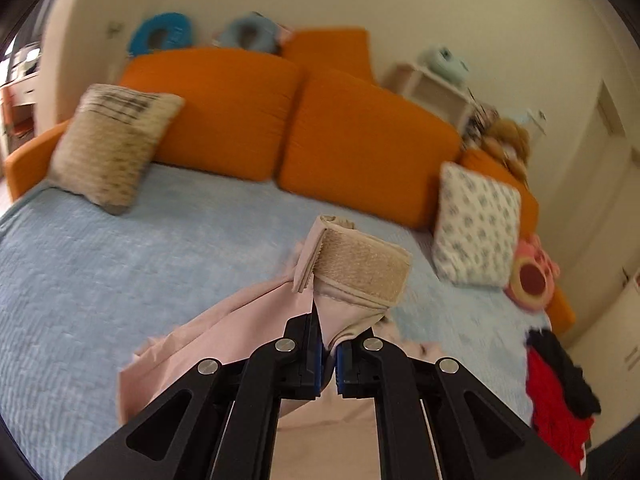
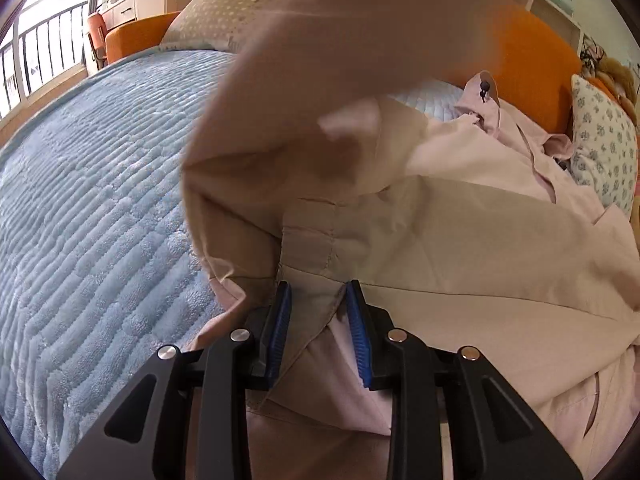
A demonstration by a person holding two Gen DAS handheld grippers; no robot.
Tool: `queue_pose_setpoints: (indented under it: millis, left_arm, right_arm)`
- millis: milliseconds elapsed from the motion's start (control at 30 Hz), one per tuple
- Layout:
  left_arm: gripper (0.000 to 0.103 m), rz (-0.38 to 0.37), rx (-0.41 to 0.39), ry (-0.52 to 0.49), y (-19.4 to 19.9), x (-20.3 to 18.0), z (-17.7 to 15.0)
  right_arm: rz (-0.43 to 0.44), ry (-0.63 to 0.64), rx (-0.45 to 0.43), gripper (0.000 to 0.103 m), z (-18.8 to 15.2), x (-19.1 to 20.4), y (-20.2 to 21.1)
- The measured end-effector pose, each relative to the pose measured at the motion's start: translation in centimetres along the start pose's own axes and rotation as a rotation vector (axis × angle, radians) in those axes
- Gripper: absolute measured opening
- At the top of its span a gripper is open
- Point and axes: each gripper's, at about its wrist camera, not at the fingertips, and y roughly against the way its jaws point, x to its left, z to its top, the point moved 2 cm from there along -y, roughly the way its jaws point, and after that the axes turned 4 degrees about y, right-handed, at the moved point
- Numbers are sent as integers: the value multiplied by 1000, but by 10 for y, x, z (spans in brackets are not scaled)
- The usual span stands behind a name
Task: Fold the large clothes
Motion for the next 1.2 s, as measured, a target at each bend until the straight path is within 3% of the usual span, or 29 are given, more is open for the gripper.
queue_pose_setpoints:
  millis: [133, 233, 533, 667, 800, 867, 933, 967, 1100, 1200]
  left_arm:
    - [9, 2, 94, -84, -51, -69, -51]
    - [9, 8, 213, -132, -100, -108, -109]
    - [10, 117, 349, -227, -174, -130, -208]
    - [14, 156, 402, -324, -186, -139, -235]
    - [19, 175, 402, -401, -176, -149, -244]
    - [25, 159, 421, -402, -168, -155, -242]
    - [82, 58, 440, -413, -150, -167, -237]
    - [90, 23, 443, -421, -142, -172, -234]
    - [88, -58, 404, -470, -93, -193, -215]
    - [90, -40, 346, -499, -59, -188, -184]
  right_arm:
    - [-9, 9, 0, 29, 0, 4, 1]
    - [6, -4, 2, 29, 0, 1, -1]
    - [20, -16, 7, 29, 2, 0, -4]
    - [16, -14, 8, 30, 2, 1, -5]
    - [14, -15, 7, 29, 2, 1, -5]
    - [11, -12, 7, 29, 2, 1, -5]
    - [7, -7, 7, 29, 2, 1, -4]
    - [7, -6, 7, 29, 2, 1, -4]
    - [32, -21, 12, 29, 1, -4, -3]
    - [72, -27, 29, 29, 2, -9, -1]
